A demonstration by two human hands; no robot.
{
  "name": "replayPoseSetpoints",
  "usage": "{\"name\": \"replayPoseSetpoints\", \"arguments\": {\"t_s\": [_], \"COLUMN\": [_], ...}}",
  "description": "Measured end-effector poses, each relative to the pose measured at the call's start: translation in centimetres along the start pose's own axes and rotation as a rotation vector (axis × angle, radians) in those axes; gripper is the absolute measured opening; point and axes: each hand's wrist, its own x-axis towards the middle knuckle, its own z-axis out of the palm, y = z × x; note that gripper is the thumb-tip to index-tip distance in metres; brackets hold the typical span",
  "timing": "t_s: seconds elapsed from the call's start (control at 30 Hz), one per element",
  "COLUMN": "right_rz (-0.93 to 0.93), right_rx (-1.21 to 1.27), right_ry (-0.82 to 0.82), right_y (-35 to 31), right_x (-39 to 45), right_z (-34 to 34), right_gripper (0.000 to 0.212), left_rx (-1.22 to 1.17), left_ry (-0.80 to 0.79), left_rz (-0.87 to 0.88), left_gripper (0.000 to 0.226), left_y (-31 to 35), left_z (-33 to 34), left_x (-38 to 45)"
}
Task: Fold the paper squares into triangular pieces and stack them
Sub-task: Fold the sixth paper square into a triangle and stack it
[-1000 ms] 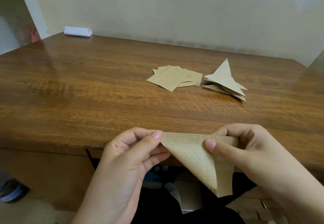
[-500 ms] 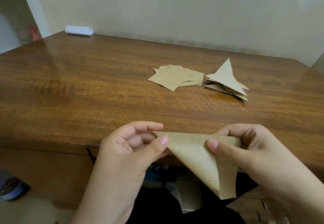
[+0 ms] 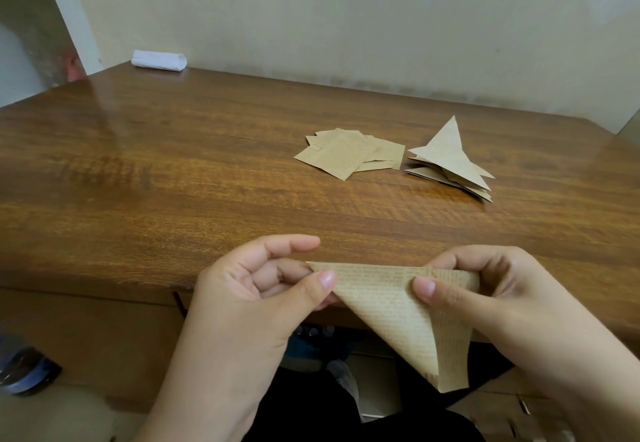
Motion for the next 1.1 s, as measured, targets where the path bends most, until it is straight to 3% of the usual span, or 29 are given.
{"name": "replayPoseSetpoints", "arguments": {"t_s": [0.13, 0.23, 0.33, 0.47, 0.67, 1.0, 1.1], "right_rz": [-0.003, -0.01, -0.019, -0.018, -0.04, -0.02, 0.006], "right_rx": [0.003, -0.007, -0.029, -0.011, -0.026, 0.04, 0.009], "right_ry": [0.006, 0.006, -0.007, -0.009, -0.024, -0.01, -0.005], "right_y": [-0.27, -0.35, -0.3, -0.29, -0.05, -0.35, -0.58], "right_x": [-0.06, -0.1, -0.09, -0.17, -0.06, -0.04, -0.11], "right_z": [-0.2, -0.38, -0.47, -0.51, -0.62, 0.03, 0.04], "right_gripper": [0.029, 0.036, 0.041, 0.032, 0.046, 0.025, 0.028], "left_rx": [-0.037, -0.053, -0.05, -0.059, -0.08, -0.118, -0.067], "left_ry": [-0.071, -0.109, -0.083, -0.05, -0.027, -0.043, -0.109], "left_rz": [-0.13, -0.187, -0.18, -0.171, -0.163, -0.119, -0.124], "left_gripper": [0.029, 0.025, 0.024, 0.014, 0.011, 0.002, 0.017], "left_y": [0.34, 0.4, 0.42, 0.45, 0.36, 0.12, 0.07], "left_z": [-0.23, -0.4, -0.28, -0.07, 0.05, 0.24, -0.22], "left_x": [0.24, 0.3, 0.26, 0.28, 0.29, 0.0, 0.25]}}
